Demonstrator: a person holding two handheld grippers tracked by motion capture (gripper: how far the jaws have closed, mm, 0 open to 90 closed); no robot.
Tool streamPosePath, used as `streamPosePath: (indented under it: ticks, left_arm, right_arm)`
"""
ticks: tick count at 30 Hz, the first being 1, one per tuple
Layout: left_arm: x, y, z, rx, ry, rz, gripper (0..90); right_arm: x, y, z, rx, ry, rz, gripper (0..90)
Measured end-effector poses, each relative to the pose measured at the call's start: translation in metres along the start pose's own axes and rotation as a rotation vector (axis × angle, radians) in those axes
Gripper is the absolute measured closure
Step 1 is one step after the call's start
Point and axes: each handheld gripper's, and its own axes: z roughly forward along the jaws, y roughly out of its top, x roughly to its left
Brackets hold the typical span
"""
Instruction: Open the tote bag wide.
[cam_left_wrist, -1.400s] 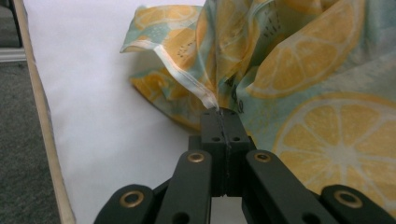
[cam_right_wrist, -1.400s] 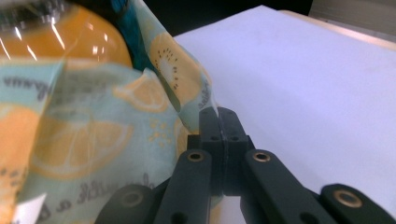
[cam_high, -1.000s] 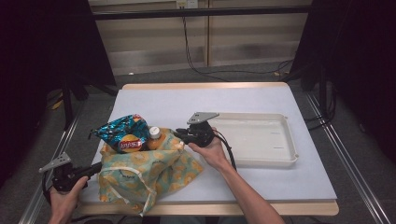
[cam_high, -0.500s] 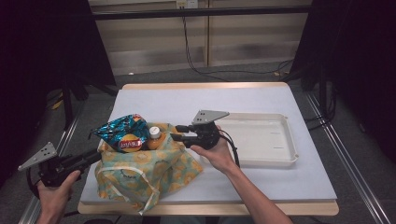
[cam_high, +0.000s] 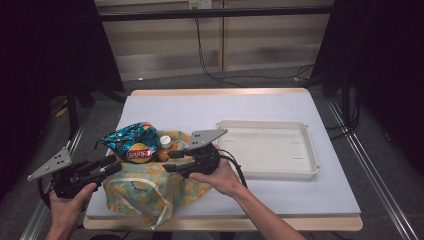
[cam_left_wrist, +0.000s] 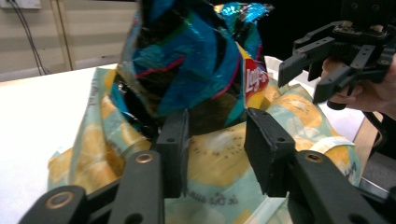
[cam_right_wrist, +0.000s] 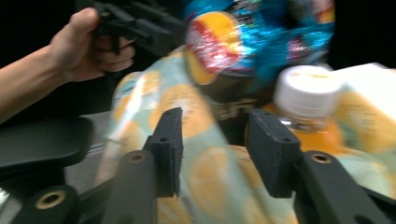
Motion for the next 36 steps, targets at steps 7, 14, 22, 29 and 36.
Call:
streamPosePath:
  ticks: [7, 14, 22, 29, 36]
  left_arm:
    - [-0.003, -0.012, 0.012, 0.068, 0.010, 0.013, 48.8]
    - [-0.005, -0.020, 0.010, 0.060, -0.032, -0.017, 42.0]
    - [-0.024, -0.022, -0.008, 0.046, -0.076, -0.028, 36.3]
    - [-0.036, -0.029, -0.017, 0.071, -0.033, 0.003, 34.9]
    - [-0.053, -0.021, -0.034, 0.042, -0.016, 0.047, 51.3]
  right_arm:
    - [0.006, -0.005, 0.019, 0.057, 0.044, 0.007, 42.5]
    - [0.010, -0.009, 0.022, 0.078, 0.056, 0.000, 59.4]
    - [0.009, -0.002, 0.012, 0.023, 0.056, 0.002, 90.0]
    - [0.008, -0.002, 0.012, 0.021, 0.049, 0.002, 90.0]
    - [0.004, -0.001, 0.012, 0.016, 0.022, 0.015, 90.0]
